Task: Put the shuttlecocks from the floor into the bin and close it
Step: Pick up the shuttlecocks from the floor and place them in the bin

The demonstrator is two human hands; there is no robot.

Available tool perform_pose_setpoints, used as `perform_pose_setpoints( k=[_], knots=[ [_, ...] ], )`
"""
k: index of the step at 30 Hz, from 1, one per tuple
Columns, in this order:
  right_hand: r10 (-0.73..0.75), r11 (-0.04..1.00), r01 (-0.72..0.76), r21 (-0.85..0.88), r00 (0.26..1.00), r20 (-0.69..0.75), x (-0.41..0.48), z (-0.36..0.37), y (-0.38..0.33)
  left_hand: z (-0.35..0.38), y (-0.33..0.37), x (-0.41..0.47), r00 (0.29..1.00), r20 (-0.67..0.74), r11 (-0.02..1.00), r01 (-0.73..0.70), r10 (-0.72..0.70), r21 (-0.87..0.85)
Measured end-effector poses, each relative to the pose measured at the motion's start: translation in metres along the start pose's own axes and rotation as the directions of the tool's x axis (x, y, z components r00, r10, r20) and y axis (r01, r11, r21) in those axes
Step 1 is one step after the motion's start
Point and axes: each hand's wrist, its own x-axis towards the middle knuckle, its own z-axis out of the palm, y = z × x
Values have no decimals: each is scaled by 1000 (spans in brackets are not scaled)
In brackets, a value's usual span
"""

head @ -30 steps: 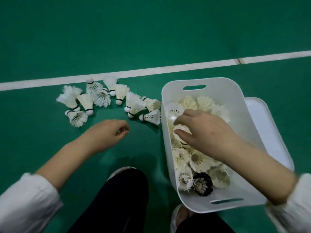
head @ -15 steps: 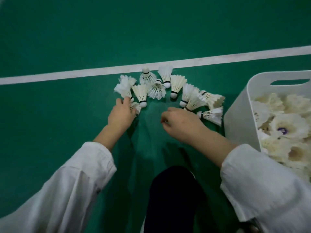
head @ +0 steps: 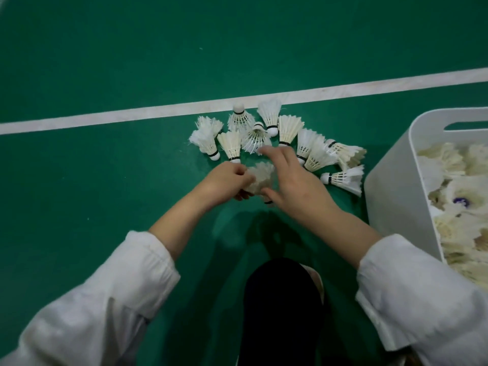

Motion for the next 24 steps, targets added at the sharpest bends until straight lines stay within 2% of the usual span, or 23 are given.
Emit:
perform_pose_setpoints(
  k=[2,3,4,5,6,7,8,11,13,19,24],
  knots=[
    [-44,995,50,-81,996,75,2,-3,-2,-6,4,4,998,35,997,-57,55,56],
    [-50,992,63,-110,992,116,2,-3,-1,-11,3,8,995,-44,993,-86,89,75],
    [-44,991,61,-117,989,138,1,-2,1,-19,0,15,972,-203,990,-102,121,102],
    [-26,993,43,-111,989,146,0,-2,4,-29,-5,23,902,-402,984,-108,156,140],
    [-4,995,18,-98,989,145,-2,-3,7,-40,-12,30,803,-565,977,-97,190,190],
    [13,997,-2,-82,990,137,-3,-4,9,-48,-20,37,735,-646,969,-60,204,238],
    [26,997,-16,-70,991,134,-5,-5,12,-54,-29,43,732,-655,962,-5,189,272],
    [25,996,-14,-85,991,128,-5,-9,14,-57,-52,57,862,-500,908,138,87,395],
    [1,997,6,-78,995,97,-6,-10,14,-58,-58,56,880,-470,882,162,75,443],
    [4,999,-3,-45,999,37,-7,-16,15,-60,-57,26,820,-522,865,65,237,497],
    [23,999,-21,-49,999,35,-9,-16,19,-47,-39,14,927,-341,949,-47,157,311]
  ],
)
